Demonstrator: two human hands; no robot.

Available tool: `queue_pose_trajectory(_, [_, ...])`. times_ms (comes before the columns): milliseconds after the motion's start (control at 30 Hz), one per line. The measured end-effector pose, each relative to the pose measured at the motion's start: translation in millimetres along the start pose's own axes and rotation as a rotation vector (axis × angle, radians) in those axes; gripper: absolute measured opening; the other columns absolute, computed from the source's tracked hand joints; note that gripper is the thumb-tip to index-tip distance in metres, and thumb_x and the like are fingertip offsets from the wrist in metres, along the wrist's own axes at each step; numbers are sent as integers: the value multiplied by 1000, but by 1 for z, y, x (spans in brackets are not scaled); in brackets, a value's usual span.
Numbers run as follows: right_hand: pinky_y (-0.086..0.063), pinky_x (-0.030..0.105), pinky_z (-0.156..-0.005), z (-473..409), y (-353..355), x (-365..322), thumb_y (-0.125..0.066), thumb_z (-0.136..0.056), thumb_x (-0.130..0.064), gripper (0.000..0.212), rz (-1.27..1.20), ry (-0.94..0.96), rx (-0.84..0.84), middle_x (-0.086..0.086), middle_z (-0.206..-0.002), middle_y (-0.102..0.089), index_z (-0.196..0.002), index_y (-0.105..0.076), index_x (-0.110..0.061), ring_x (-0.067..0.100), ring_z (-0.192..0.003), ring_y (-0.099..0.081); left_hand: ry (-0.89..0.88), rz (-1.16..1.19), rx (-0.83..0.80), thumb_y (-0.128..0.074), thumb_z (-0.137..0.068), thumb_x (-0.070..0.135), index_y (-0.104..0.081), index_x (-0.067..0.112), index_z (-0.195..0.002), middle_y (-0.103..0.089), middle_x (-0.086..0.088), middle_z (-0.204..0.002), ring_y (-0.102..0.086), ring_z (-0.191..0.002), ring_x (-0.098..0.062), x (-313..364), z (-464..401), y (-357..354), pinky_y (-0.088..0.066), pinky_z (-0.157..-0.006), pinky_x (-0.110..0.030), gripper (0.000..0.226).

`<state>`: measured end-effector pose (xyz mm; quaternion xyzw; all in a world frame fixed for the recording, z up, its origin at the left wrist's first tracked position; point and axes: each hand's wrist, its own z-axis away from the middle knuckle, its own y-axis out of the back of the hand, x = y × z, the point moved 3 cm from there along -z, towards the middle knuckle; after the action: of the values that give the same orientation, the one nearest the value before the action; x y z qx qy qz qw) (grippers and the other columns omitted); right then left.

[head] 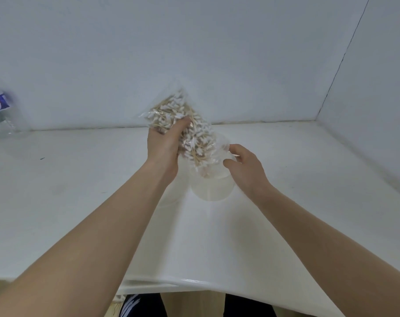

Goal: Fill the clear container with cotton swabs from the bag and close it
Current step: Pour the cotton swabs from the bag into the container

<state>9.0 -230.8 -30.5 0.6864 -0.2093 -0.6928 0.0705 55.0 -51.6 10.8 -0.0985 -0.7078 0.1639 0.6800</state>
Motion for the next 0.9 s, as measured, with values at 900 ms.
queue_pose_trajectory(900, [-41,11,-78,-3,1,-12,-46,-88,-4,55,9,91,-53,-16,-129,-64,-130,-64,-34,3,-110,-59,170,191,-94,-74,-91,34,-55,21,-144,-71,-10,-133,-72,-116,-30,-4,-3,-1,-58,-98,-51,58])
